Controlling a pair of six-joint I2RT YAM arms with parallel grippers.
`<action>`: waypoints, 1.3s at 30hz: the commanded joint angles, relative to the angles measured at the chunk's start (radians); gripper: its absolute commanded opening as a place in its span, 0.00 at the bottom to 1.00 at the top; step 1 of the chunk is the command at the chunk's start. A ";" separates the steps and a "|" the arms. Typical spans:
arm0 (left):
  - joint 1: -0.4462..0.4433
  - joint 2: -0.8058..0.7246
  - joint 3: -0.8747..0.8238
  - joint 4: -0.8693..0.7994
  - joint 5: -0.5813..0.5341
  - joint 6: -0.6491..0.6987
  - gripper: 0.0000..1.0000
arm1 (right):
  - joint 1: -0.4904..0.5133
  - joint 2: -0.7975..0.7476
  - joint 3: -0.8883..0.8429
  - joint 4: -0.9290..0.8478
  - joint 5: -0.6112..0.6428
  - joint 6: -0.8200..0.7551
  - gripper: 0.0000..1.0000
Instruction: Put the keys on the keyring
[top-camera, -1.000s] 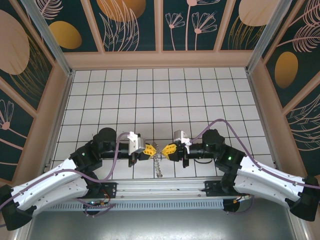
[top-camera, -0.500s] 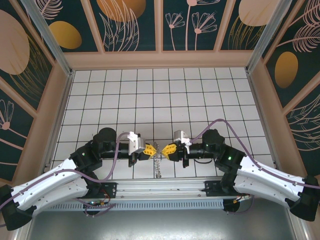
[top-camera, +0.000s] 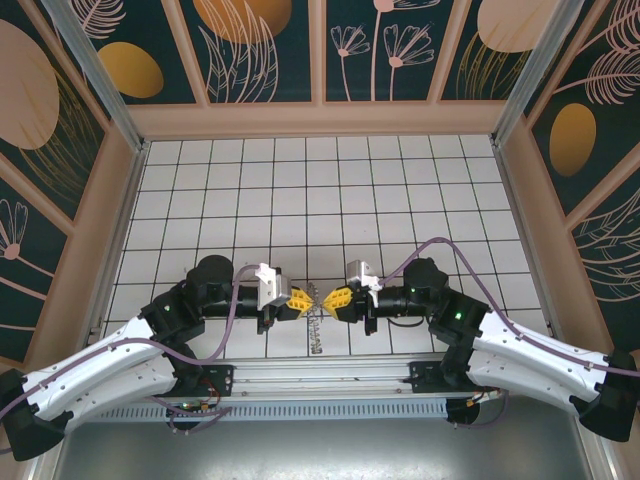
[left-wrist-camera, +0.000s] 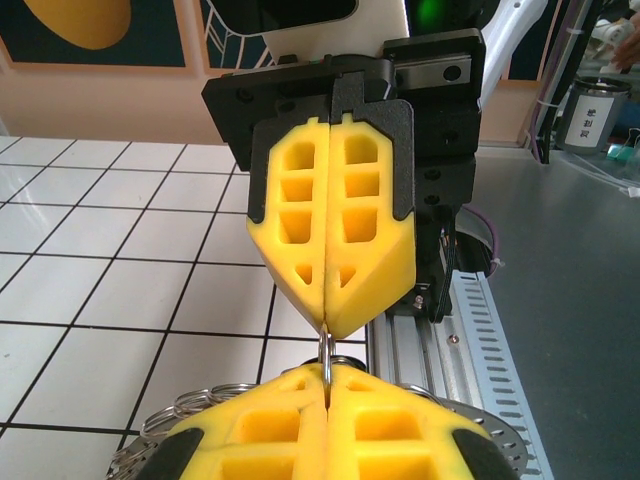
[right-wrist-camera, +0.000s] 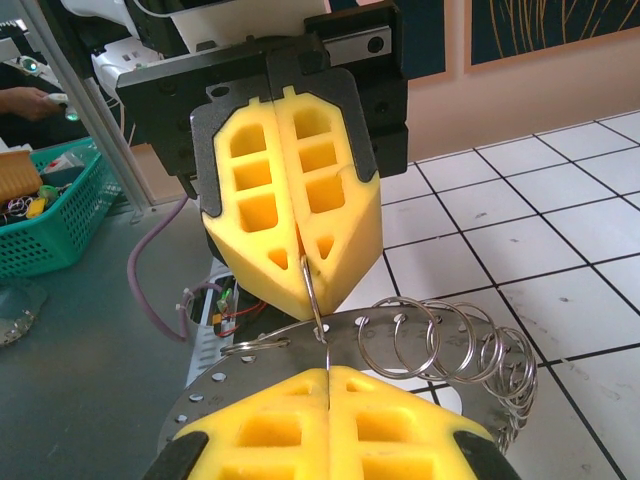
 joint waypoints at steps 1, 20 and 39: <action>-0.004 -0.001 0.025 0.021 0.022 -0.001 0.00 | -0.007 -0.005 0.036 0.037 -0.017 -0.014 0.00; -0.004 0.007 0.025 0.023 0.023 -0.004 0.00 | -0.007 -0.010 0.033 0.045 -0.026 -0.014 0.00; -0.004 0.003 0.007 0.055 0.031 -0.017 0.00 | -0.007 -0.060 -0.040 0.040 0.019 0.006 0.00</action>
